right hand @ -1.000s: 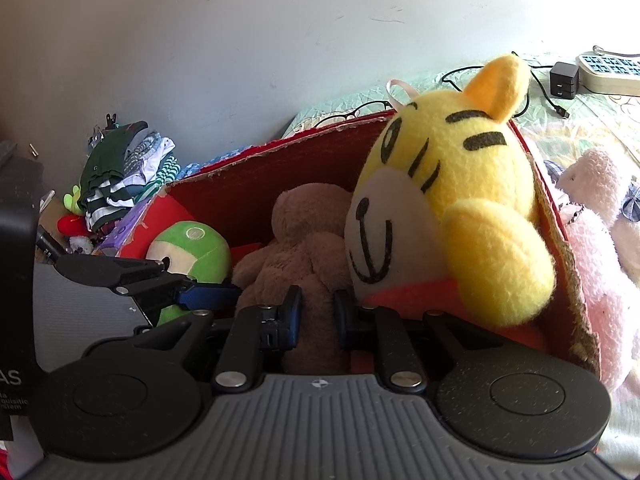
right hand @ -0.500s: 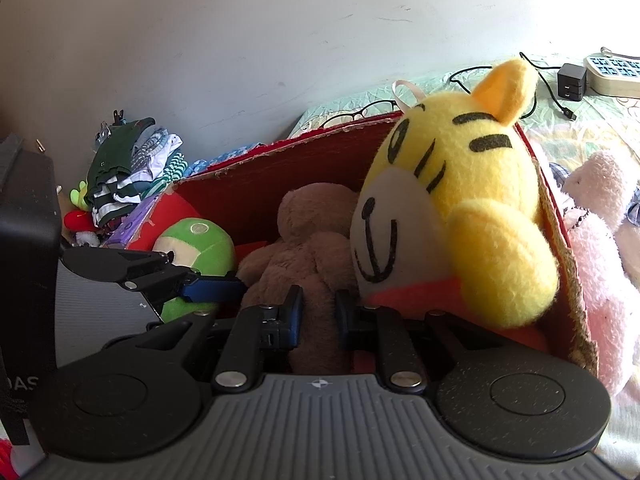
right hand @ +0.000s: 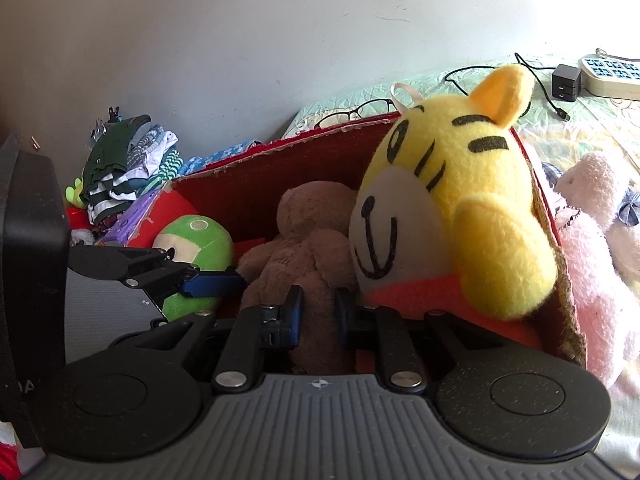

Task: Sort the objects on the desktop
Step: 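Withdraw the right gripper from the box toward the white plushes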

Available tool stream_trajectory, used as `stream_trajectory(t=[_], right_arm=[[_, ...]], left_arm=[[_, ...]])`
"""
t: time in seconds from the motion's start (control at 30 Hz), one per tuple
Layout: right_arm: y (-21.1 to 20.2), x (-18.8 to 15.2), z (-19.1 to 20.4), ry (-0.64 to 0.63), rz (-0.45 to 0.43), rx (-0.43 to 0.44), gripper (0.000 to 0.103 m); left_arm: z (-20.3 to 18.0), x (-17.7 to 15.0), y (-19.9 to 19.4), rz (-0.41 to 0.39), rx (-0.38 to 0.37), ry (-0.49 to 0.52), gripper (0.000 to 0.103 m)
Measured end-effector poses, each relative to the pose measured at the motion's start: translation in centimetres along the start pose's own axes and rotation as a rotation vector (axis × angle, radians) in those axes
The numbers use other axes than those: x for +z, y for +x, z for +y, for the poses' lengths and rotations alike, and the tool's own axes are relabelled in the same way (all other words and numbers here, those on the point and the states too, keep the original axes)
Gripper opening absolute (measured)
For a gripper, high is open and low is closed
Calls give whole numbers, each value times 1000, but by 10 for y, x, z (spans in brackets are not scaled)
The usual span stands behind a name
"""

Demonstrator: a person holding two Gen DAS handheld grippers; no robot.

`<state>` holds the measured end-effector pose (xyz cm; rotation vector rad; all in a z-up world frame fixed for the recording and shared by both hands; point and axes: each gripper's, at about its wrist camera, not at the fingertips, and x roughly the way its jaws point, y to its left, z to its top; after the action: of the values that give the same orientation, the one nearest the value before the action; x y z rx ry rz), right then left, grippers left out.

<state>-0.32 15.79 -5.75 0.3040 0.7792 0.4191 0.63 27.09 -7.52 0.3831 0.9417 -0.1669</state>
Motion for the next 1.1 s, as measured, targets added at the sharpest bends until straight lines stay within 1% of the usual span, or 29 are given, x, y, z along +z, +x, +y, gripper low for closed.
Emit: stream_trajectory(t=[0.07,0.23,0.3,0.37,0.43,0.57,0.63,0.67,0.7,0.8,0.93,1.03,1.1], right_arm=[[-2,0,3,-3,-11,-2,20],[-9,1,8,4,-12,-20,22],[-14,0,9,7,-25,-19,25],[-18,-1,10,14,-35,-20,33],[-22,-2,10,23,-42,-23,36],[-28,-4,10,31,-56,-15,37],[-32,-5,8,45,-66,-3,37],[-34,-5,6,56,-71,6,37],[-36,-4,4,68,-75,18,37],[-45,-3,0,93,-94,60,38],[-55,3,-1,76,-110,117,38],[-67,9,-3,55,-123,184,38],[-80,14,-9,42,-144,230,38]], left_arm=[[1,-3,-2,-17,0,-5,64],[-1,-5,-7,-21,2,-7,64],[-1,-5,-8,-21,1,-4,64],[-1,-5,-11,-30,4,3,65],[-1,-6,-15,-42,9,8,67],[-1,-9,-30,-77,15,3,68],[-1,-10,-42,-106,30,-8,75],[0,-12,-47,-129,42,-13,84],[2,-9,-49,-148,46,-19,88],[14,-8,-60,-184,25,-61,88],[20,-2,-67,-207,32,-102,88],[17,-1,-79,-213,34,-146,88],[13,0,-95,-229,24,-181,87]])
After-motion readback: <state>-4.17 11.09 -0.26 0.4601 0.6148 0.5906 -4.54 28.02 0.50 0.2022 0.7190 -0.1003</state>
